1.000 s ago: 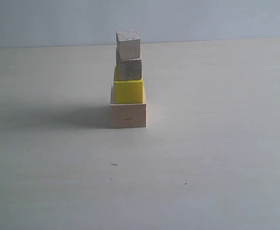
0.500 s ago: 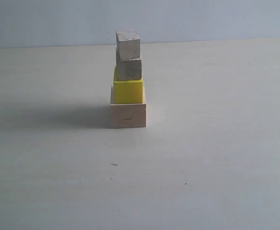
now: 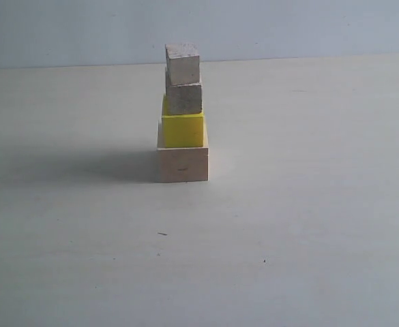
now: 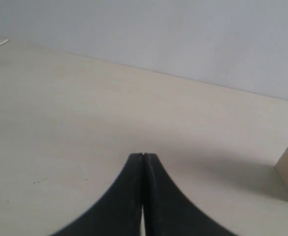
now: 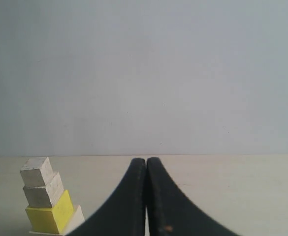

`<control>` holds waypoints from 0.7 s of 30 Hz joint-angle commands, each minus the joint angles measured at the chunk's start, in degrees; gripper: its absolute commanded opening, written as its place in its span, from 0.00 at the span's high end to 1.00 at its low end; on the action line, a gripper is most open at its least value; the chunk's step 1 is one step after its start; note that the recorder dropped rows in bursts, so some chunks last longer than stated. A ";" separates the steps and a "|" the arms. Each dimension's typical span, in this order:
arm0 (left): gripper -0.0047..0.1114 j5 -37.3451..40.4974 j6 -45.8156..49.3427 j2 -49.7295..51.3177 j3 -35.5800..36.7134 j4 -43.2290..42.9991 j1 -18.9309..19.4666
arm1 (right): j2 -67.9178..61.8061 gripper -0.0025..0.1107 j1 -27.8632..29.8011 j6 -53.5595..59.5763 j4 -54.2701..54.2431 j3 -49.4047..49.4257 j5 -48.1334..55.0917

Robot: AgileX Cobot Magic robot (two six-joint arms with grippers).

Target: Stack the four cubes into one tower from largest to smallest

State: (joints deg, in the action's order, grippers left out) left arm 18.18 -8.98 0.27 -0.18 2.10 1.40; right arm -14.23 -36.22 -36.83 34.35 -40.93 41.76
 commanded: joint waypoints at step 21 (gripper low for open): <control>0.96 2.64 4.27 -0.27 0.18 0.59 -2.98 | 0.35 0.98 -0.04 0.01 0.08 0.05 -0.06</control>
State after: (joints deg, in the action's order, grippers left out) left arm 20.98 -4.94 0.27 -0.18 2.21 -1.63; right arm -14.23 -36.22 -36.83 34.35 -40.93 41.76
